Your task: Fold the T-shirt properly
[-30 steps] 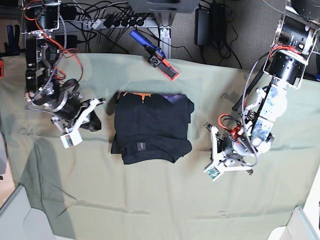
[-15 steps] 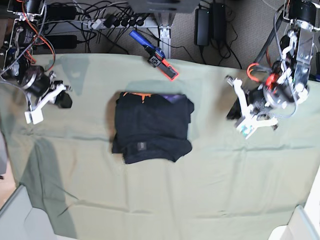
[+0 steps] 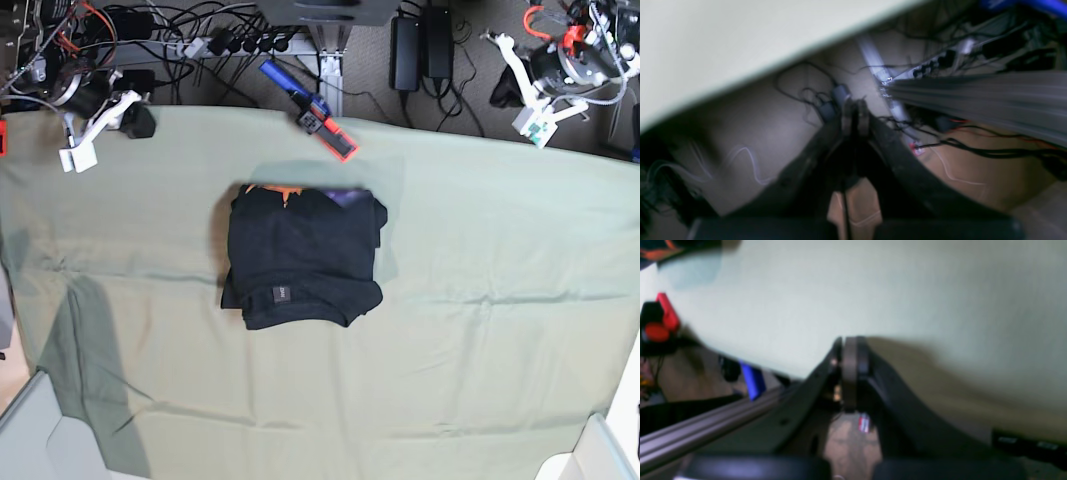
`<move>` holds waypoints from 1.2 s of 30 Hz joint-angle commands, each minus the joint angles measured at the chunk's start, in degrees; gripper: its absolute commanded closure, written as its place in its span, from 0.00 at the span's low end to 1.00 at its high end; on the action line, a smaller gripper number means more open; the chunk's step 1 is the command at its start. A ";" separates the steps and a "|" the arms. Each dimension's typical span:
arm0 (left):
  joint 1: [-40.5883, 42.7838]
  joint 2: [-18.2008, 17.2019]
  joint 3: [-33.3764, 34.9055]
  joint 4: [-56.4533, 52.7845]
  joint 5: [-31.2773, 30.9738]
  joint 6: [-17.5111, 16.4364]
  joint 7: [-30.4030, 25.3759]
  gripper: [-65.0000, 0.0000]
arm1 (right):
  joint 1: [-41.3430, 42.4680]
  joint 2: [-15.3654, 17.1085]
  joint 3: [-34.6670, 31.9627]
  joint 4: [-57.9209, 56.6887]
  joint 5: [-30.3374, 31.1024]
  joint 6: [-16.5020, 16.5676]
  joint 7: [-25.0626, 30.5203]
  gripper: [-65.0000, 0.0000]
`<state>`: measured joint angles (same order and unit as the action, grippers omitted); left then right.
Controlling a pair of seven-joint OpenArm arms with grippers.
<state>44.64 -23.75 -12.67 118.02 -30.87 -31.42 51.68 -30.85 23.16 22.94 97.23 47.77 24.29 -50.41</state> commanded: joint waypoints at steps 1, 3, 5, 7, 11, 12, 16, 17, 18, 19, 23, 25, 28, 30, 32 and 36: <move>2.12 0.76 -0.46 0.07 -0.59 -1.20 -1.14 1.00 | -2.12 0.74 0.28 0.15 -1.97 4.68 -2.29 1.00; 4.66 3.06 -0.44 -2.27 0.04 -2.05 -1.81 1.00 | -4.94 0.55 0.28 0.13 -2.80 4.66 -2.12 1.00; 6.14 5.18 -0.44 -6.40 1.40 -2.75 -1.79 1.00 | -7.96 0.28 0.04 -0.20 -3.19 4.66 -2.12 1.00; 6.45 6.56 -0.44 -12.46 3.08 -2.73 -2.10 1.00 | -10.84 -0.13 -0.39 -0.92 -4.07 4.59 -2.08 1.00; 4.26 6.75 -0.42 -27.08 4.17 -2.73 -6.36 1.00 | -14.16 -0.17 -2.67 -5.68 -5.44 4.44 0.09 1.00; 2.97 6.78 -0.42 -30.88 4.20 -2.71 -7.45 1.00 | -14.25 -0.15 -3.50 -7.52 -6.21 4.42 0.90 1.00; -3.67 6.75 -0.42 -45.88 5.16 -2.69 -8.81 1.00 | -13.42 -0.17 -8.41 -15.72 -9.73 3.96 4.28 1.00; -5.46 6.75 -0.42 -49.64 5.99 -2.64 -8.83 1.00 | -12.79 -0.20 -9.99 -17.99 -10.62 3.85 4.92 1.00; -7.43 6.75 -0.42 -53.46 6.95 -2.47 -8.85 1.00 | -11.93 -0.22 -11.63 -20.48 -11.63 3.69 5.35 1.00; -9.55 6.75 -0.42 -57.37 8.07 -2.23 -9.31 1.00 | -10.71 -0.20 -13.38 -23.17 -12.68 3.50 5.77 1.00; -18.29 6.75 1.92 -73.66 12.02 -2.21 -14.19 1.00 | -3.48 -0.44 -19.06 -36.09 -17.07 2.84 6.99 1.00; -22.71 6.75 5.92 -82.27 12.76 -1.95 -18.58 1.00 | 0.70 -0.72 -20.65 -43.15 -18.58 2.54 8.94 1.00; -30.01 6.91 15.10 -94.31 13.40 5.16 -25.35 1.00 | 7.61 -2.25 -20.94 -52.57 -21.55 2.45 9.70 1.00; -34.71 7.48 21.75 -99.89 13.57 8.83 -26.16 1.00 | 11.58 -3.28 -20.94 -57.44 -22.97 2.47 9.68 1.00; -38.03 8.26 27.43 -102.09 13.14 9.44 -26.10 1.00 | 14.47 -4.15 -20.94 -60.57 -24.79 2.43 9.73 1.00; -42.66 9.53 34.47 -101.88 11.76 11.15 -25.92 1.00 | 18.47 -5.27 -20.92 -61.59 -28.33 2.45 9.70 1.00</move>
<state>1.78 -13.76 21.91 16.08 -19.18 -20.86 25.39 -12.36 16.93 1.87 35.40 19.66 24.21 -40.25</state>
